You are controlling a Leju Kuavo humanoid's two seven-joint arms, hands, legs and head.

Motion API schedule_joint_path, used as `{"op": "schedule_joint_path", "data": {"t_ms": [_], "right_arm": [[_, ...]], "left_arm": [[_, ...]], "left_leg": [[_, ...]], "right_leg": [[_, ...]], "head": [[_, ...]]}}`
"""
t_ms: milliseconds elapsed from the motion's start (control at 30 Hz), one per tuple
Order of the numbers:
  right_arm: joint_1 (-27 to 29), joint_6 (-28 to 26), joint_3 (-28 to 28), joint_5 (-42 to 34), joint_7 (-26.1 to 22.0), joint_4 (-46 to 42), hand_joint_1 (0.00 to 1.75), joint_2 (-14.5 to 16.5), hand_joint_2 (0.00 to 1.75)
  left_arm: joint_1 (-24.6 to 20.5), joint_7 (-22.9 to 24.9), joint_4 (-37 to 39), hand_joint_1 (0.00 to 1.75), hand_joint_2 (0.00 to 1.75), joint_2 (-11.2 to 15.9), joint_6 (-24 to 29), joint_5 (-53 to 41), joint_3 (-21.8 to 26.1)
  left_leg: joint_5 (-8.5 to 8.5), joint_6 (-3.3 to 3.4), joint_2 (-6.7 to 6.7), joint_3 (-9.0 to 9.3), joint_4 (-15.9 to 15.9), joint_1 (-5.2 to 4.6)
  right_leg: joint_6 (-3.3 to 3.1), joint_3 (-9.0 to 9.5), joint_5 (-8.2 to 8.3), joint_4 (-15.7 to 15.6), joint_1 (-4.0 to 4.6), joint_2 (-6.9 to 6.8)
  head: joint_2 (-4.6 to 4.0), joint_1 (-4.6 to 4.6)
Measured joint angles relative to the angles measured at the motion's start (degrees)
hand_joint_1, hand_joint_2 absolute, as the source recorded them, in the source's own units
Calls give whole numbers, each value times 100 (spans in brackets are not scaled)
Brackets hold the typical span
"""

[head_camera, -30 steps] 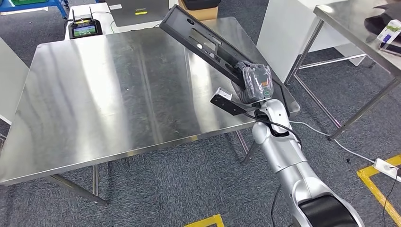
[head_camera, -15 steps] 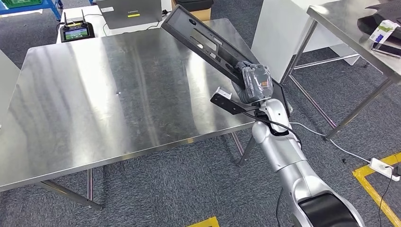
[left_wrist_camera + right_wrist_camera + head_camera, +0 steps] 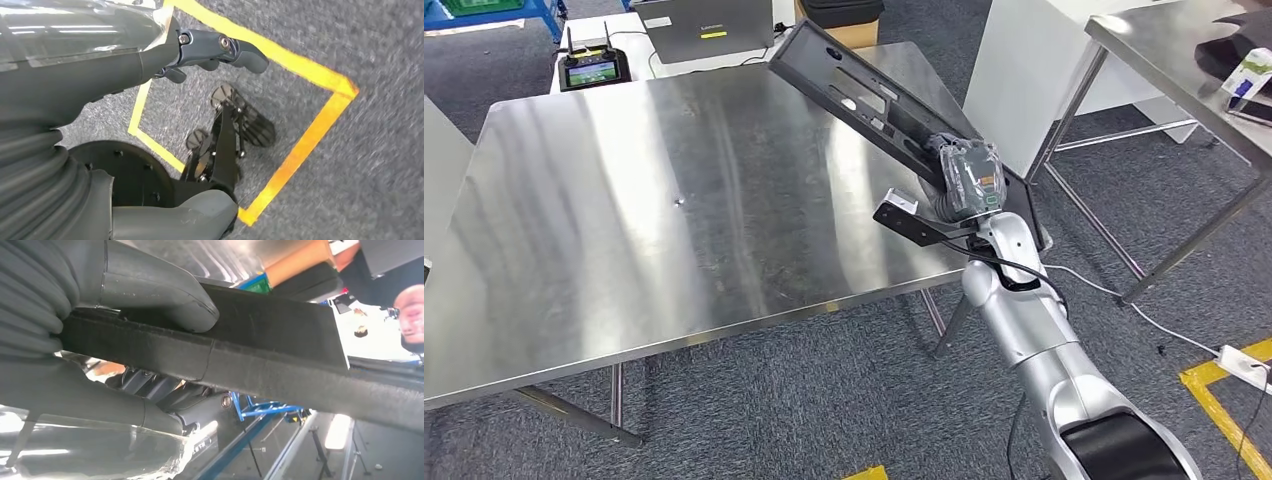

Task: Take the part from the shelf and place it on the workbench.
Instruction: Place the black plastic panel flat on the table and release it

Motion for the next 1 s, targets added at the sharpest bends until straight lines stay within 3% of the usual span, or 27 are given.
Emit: {"op": "schedule_joint_path", "data": {"t_ms": [67,133,167,233,267,300,333,400,467,533,633,667,733,800,833,900,933,1000], "right_arm": [[20,0,5,1,0,8,175,-5,175],[16,0,5,4,0,11,175,-10,175],[11,0,5,9,0,11,175,-10,175],[9,2,6,30,0,23,175,-9,175],[13,5,8,39,0,34,175,-8,175],[17,8,11,49,0,45,175,-7,175],[19,10,16,58,1,55,175,-5,175],[12,10,23,79,4,68,175,3,175],[-8,10,26,94,10,81,175,15,175],[-24,15,32,123,17,107,175,24,175],[-73,39,63,249,47,174,175,32,175],[-109,48,77,291,60,219,175,34,175],[-167,63,104,338,83,335,175,39,175],[-180,71,128,358,92,439,175,39,175],[-183,75,142,370,93,480,175,40,175],[-214,101,170,401,93,556,175,46,175],[-246,121,184,418,92,591,175,50,175],[-311,163,218,452,89,664,175,61,175]], "left_arm": [[0,0,1,0,175,1,2,0,-1],[1,0,1,0,175,3,3,0,-1],[1,0,1,0,175,3,3,0,-1],[3,0,1,0,175,2,2,0,-1],[5,0,1,0,175,2,1,-1,-1],[7,0,1,0,175,2,1,-1,-1],[8,0,1,0,175,2,1,0,-1],[10,0,1,0,175,5,1,1,-1],[6,-1,1,0,175,19,3,2,0],[0,-2,1,0,175,22,4,9,0],[-6,-3,1,0,175,3,5,28,2],[-8,-5,1,0,175,-1,5,33,3],[-10,-9,1,0,175,-4,5,36,5],[-10,-9,1,0,175,-10,5,36,6],[-9,-9,1,0,175,-15,4,36,6],[-7,-9,1,0,175,-31,3,36,6],[-7,-9,1,0,175,-36,2,36,7],[-9,-12,1,0,175,-39,1,36,8]], "left_leg": [[-32,-37,1,5,13,20],[-175,-75,1,-72,224,51],[-316,-93,1,-197,493,58],[-635,-106,-2,-614,1276,56],[-715,-100,-2,-812,1597,54],[-689,-82,-2,-932,1738,50],[-546,-48,-2,-940,1652,42],[-65,74,-8,-662,924,2],[192,176,0,-380,288,-50],[175,199,10,-316,142,-91],[209,237,13,-218,8,-77],[223,257,17,-171,-42,-62],[215,289,17,-128,-69,-58],[186,292,-3,-107,-66,-60],[168,281,-15,-91,-61,-59],[115,242,-30,-42,-42,-55],[78,209,-33,-23,-21,-66],[17,145,-32,-9,11,-85]], "right_leg": [[-120,16,-12,12,7,26],[-204,49,-31,9,-3,38],[-239,70,-43,5,-2,41],[-292,103,-77,6,34,44],[-313,121,-92,6,56,46],[-335,143,-109,6,79,49],[-353,172,-126,6,101,53],[-373,237,-165,3,132,65],[-351,262,-203,3,175,77],[-299,255,-223,-5,187,83],[-229,203,-303,109,191,72],[-230,94,-394,327,194,67],[-251,-300,-643,1051,170,63],[-210,-650,-751,1586,149,62],[-157,-675,-669,1540,136,60],[-36,-410,-296,853,97,40],[-10,-220,-124,448,90,26],[-52,4,41,-13,101,13]], "head": [[0,-19],[0,-22],[0,-24],[0,-28],[0,-29],[0,-29],[0,-29],[0,-28],[0,-26],[0,-23],[0,-22],[0,-19],[0,-17],[0,-18],[0,-17],[0,-16],[0,-17],[0,-20]]}}
